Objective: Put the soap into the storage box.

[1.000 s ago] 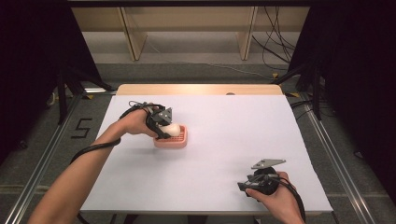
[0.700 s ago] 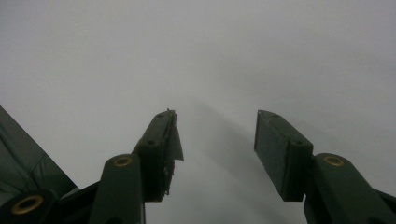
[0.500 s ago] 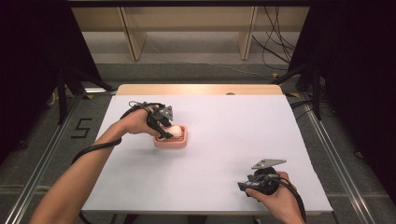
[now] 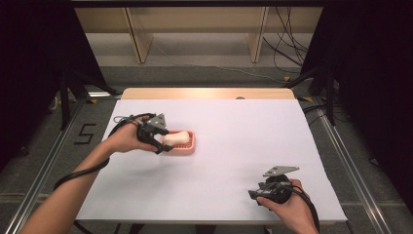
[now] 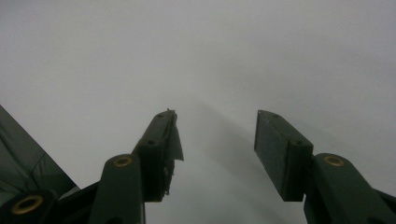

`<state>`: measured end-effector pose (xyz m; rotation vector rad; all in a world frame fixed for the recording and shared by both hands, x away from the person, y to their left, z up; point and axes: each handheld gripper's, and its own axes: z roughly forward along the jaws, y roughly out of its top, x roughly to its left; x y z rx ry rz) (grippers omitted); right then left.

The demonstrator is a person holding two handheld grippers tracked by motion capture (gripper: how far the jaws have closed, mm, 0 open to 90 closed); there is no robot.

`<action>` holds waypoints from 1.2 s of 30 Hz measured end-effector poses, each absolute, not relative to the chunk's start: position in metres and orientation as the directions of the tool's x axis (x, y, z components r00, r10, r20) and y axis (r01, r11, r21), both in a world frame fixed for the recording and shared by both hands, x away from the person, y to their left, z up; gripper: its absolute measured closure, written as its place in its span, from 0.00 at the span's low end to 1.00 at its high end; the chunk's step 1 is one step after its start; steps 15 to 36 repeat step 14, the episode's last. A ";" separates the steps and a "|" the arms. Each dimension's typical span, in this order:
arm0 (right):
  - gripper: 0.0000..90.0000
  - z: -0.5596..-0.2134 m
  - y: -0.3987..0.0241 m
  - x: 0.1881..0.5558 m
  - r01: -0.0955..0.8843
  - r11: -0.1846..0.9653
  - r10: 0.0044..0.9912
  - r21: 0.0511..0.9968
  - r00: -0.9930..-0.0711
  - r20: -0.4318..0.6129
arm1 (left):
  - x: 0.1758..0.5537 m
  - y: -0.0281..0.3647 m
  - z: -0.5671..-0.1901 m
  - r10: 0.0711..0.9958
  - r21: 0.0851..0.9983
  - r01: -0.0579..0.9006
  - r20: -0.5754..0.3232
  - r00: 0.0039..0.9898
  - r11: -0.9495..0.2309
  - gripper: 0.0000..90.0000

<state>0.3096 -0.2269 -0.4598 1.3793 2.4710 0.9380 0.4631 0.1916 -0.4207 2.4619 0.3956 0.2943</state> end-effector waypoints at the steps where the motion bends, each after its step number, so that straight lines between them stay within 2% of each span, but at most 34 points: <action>1: 0.55 -0.460 -0.227 0.310 0.712 0.378 0.812 0.592 -0.562 0.157 | 0.455 0.199 -0.422 0.351 0.619 0.202 0.129 0.927 -0.759 0.36; 7: 0.55 -0.458 -0.225 0.309 0.727 0.384 0.814 0.570 -0.558 0.164 | 0.399 0.236 -0.443 0.491 0.656 0.317 0.094 0.866 -0.685 0.35; 9: 0.55 -0.458 -0.224 0.309 0.723 0.387 0.811 0.572 -0.562 0.161 | 0.378 0.246 -0.450 0.553 0.677 0.376 0.055 0.832 -0.633 0.35; 11: 0.55 -0.459 -0.222 0.310 0.720 0.387 0.810 0.576 -0.564 0.160 | 0.358 0.252 -0.456 0.610 0.681 0.432 0.028 0.792 -0.591 0.35; 13: 0.54 -0.458 -0.222 0.311 0.721 0.392 0.808 0.572 -0.567 0.160 | 0.341 0.255 -0.459 0.647 0.662 0.465 0.040 0.761 -0.588 0.35; 14: 0.54 -0.458 -0.221 0.311 0.720 0.391 0.808 0.574 -0.567 0.162 | 0.334 0.257 -0.458 0.654 0.650 0.465 0.065 0.754 -0.601 0.35; 36: 0.54 -0.458 -0.221 0.311 0.720 0.391 0.808 0.574 -0.567 0.162 | 0.334 0.257 -0.458 0.654 0.650 0.465 0.065 0.754 -0.601 0.35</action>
